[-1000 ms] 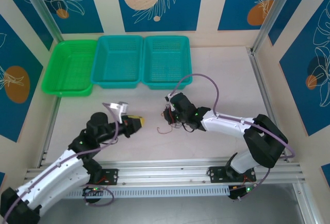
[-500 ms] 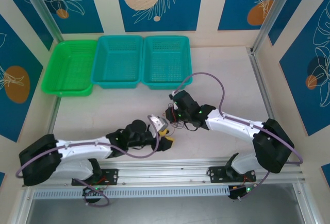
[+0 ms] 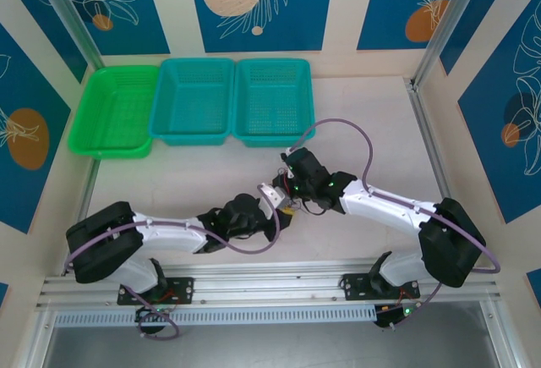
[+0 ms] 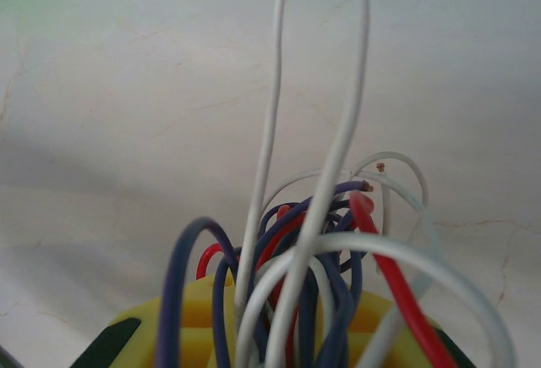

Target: Untangle the cables

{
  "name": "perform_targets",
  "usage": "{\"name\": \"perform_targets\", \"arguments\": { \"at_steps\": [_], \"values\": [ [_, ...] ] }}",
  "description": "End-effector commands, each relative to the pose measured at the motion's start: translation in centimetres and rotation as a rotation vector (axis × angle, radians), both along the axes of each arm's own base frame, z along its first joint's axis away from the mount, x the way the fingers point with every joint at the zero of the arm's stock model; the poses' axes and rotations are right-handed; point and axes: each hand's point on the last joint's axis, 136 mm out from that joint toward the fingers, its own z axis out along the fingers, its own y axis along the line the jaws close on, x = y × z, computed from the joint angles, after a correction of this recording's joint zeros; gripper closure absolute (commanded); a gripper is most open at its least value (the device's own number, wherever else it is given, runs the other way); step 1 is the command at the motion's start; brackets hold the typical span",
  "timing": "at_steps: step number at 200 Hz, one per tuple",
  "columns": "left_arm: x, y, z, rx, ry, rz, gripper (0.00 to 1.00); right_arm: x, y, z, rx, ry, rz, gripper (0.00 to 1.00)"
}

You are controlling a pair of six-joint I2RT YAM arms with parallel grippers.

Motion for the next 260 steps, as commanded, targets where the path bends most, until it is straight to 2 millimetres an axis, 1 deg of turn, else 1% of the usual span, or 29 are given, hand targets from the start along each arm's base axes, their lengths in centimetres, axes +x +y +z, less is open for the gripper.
{"name": "perform_targets", "arguments": {
  "at_steps": [1, 13, 28, 34, 48, 65, 74, 83, 90, 113, 131, 147, 162, 183, 193, 200, 207, 217, 224, 234, 241, 250, 260],
  "values": [
    [0.4, 1.4, 1.1, -0.017, -0.008, 0.067, 1.00, 0.6, -2.5, -0.8, -0.054, -0.013, -0.106, 0.89],
    [0.2, 2.0, 2.1, -0.038, -0.011, 0.075, 1.00, 1.2, -4.3, -2.0, -0.120, -0.017, -0.165, 0.85],
    [0.2, 3.1, 3.6, -0.069, -0.018, 0.106, 1.00, 1.7, -6.7, -4.0, -0.211, -0.012, -0.225, 0.76],
    [0.2, 3.6, 4.5, -0.086, -0.021, 0.124, 1.00, 1.8, -7.7, -4.9, -0.240, 0.002, -0.250, 0.72],
    [0.2, 5.1, 7.1, -0.148, -0.029, 0.165, 1.00, 1.8, -9.1, -6.9, -0.259, 0.055, -0.281, 0.69],
    [0.7, 7.9, 11.1, -0.254, -0.050, 0.251, 1.00, 1.5, -10.0, -8.6, -0.259, 0.098, -0.292, 0.64],
    [1.2, 9.8, 12.6, -0.288, -0.054, 0.318, 1.00, 1.4, -10.2, -9.1, -0.267, 0.107, -0.283, 0.60],
    [1.9, 12.0, 13.6, -0.300, -0.053, 0.394, 1.00, 1.3, -10.2, -9.5, -0.279, 0.117, -0.263, 0.58],
    [2.5, 14.0, 13.9, -0.284, -0.045, 0.467, 1.00, 1.2, -10.1, -9.7, -0.286, 0.120, -0.250, 0.55],
    [4.1, 20.0, 14.0, -0.172, -0.039, 0.671, 1.00, 1.1, -10.4, -10.5, -0.288, 0.136, -0.256, 0.54],
    [4.4, 23.8, 14.4, -0.121, -0.054, 0.780, 1.00, 1.1, -11.2, -11.2, -0.267, 0.171, -0.298, 0.54],
    [4.4, 27.2, 14.5, -0.061, -0.062, 0.894, 1.00, 1.0, -12.4, -11.7, -0.241, 0.206, -0.356, 0.54],
    [4.4, 29.9, 14.3, 0.005, -0.061, 0.999, 1.00, 1.2, -12.7, -11.6, -0.179, 0.223, -0.379, 0.54],
    [4.2, 32.3, 14.3, 0.061, -0.064, 1.099, 1.00, 1.6, -13.1, -11.1, -0.139, 0.223, -0.413, 0.54],
    [4.1, 32.8, 14.4, 0.075, -0.070, 1.117, 1.00, 1.7, -13.2, -10.9, -0.141, 0.217, -0.418, 0.54],
    [4.3, 32.5, 14.5, 0.072, -0.082, 1.098, 1.00, 1.9, -13.2, -10.7, -0.139, 0.210, -0.415, 0.55],
    [4.5, 31.7, 14.3, 0.066, -0.083, 1.057, 1.00, 1.9, -13.0, -10.5, -0.128, 0.203, -0.398, 0.58],
    [4.9, 29.7, 14.0, 0.044, -0.074, 0.963, 1.00, 2.1, -12.0, -10.1, -0.097, 0.188, -0.337, 0.61],
    [5.2, 28.3, 13.3, 0.036, -0.054, 0.902, 1.00, 1.9, -10.5, -9.5, -0.054, 0.174, -0.252, 0.60],
    [5.4, 27.2, 12.2, 0.045, -0.012, 0.860, 1.00, 1.5, -8.3, -8.0, 0.002, 0.130, -0.130, 0.56],
    [5.6, 26.7, 11.4, 0.057, 0.012, 0.845, 1.00, 1.0, -6.7, -6.7, 0.022, 0.082, -0.053, 0.53],
    [5.6, 26.4, 10.8, 0.064, 0.031, 0.837, 1.00, 0.2, -4.9, -5.3, 0.028, 0.023, 0.023, 0.47],
    [5.6, 25.8, 11.0, 0.040, 0.029, 0.807, 1.00, -0.7, -2.8, -3.7, 0.046, -0.023, 0.093, 0.44]
  ]
}}
